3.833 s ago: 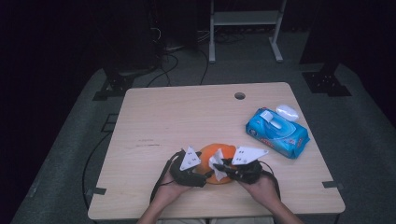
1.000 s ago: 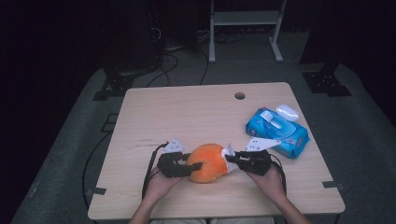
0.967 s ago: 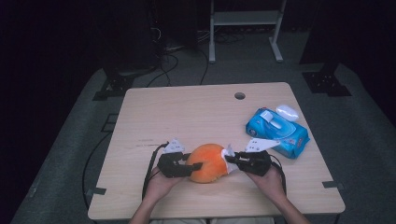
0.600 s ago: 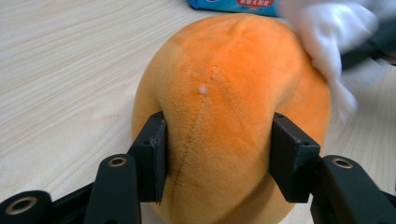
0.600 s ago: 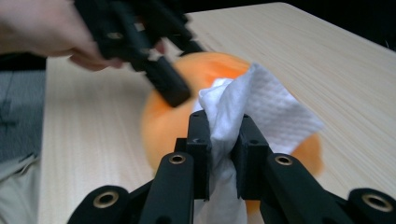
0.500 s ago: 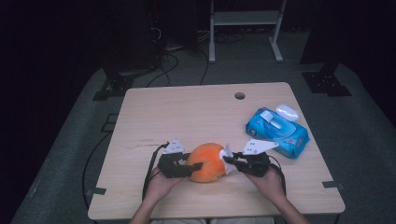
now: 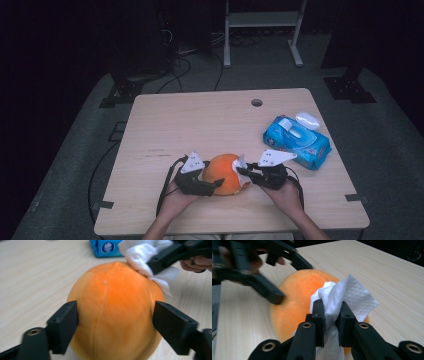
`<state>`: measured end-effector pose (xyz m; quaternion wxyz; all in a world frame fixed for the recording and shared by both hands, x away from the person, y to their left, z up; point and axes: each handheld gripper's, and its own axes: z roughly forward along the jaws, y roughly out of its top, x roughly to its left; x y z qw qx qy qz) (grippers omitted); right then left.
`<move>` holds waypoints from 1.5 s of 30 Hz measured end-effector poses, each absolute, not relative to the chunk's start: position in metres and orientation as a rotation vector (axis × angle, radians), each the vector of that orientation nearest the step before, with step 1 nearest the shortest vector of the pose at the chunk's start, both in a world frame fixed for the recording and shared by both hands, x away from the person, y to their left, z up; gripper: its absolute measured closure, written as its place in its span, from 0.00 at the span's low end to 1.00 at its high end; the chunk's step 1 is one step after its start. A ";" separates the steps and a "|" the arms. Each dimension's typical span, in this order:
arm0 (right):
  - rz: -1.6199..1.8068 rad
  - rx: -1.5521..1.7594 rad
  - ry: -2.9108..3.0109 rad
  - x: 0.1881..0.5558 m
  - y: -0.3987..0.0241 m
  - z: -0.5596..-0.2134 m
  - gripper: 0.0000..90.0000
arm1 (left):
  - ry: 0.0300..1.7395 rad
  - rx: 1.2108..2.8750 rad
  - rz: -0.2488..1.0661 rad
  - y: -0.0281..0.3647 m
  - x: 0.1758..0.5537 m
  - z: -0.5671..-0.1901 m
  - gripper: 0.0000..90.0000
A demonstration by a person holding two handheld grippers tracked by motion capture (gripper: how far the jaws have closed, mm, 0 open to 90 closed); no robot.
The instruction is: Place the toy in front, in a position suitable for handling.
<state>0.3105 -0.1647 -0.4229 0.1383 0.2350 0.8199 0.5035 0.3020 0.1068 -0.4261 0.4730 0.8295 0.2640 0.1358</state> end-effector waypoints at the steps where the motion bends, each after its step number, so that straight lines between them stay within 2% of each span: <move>1: 1.465 0.694 2.367 0.313 -0.168 -0.424 0.86 | 0.647 2.032 0.329 0.106 0.303 -0.427 0.22; 4: 1.471 0.718 2.364 0.317 -0.170 -0.425 0.86 | 0.658 2.040 0.322 0.103 0.304 -0.429 0.26; 7: 1.465 0.738 2.358 0.318 -0.167 -0.424 0.86 | 0.664 2.049 0.334 0.103 0.303 -0.428 0.40; 9: 1.439 0.702 2.349 0.312 -0.160 -0.420 0.86 | 0.655 2.058 0.349 0.101 0.301 -0.425 0.44; 13: 1.422 0.557 2.367 0.297 -0.139 -0.412 0.86 | 0.615 2.091 0.401 0.092 0.296 -0.423 0.43; 19: 1.470 0.688 2.340 0.311 -0.158 -0.416 0.86 | 0.647 2.031 0.389 0.099 0.299 -0.423 0.21; 21: 1.484 0.717 2.328 0.315 -0.165 -0.416 0.86 | 0.654 2.040 0.368 0.097 0.301 -0.427 0.19; 22: 1.489 0.728 2.325 0.316 -0.167 -0.417 0.86 | 0.649 2.042 0.363 0.096 0.301 -0.428 0.20; 26: 1.479 0.737 2.324 0.315 -0.163 -0.417 0.86 | 0.613 2.077 0.401 0.092 0.298 -0.427 0.43; 28: 1.461 0.699 2.323 0.309 -0.157 -0.414 0.86 | 0.607 2.085 0.421 0.091 0.296 -0.426 0.47; 34: 1.443 0.528 2.369 0.291 -0.130 -0.407 0.86 | 0.560 2.111 0.486 0.083 0.289 -0.424 0.49; 41: 1.489 0.709 2.309 0.310 -0.159 -0.408 0.87 | 0.541 2.105 0.493 0.081 0.287 -0.422 0.50; 45: 1.454 0.646 2.315 0.301 -0.148 -0.405 0.86 | 0.517 2.121 0.517 0.078 0.285 -0.421 0.50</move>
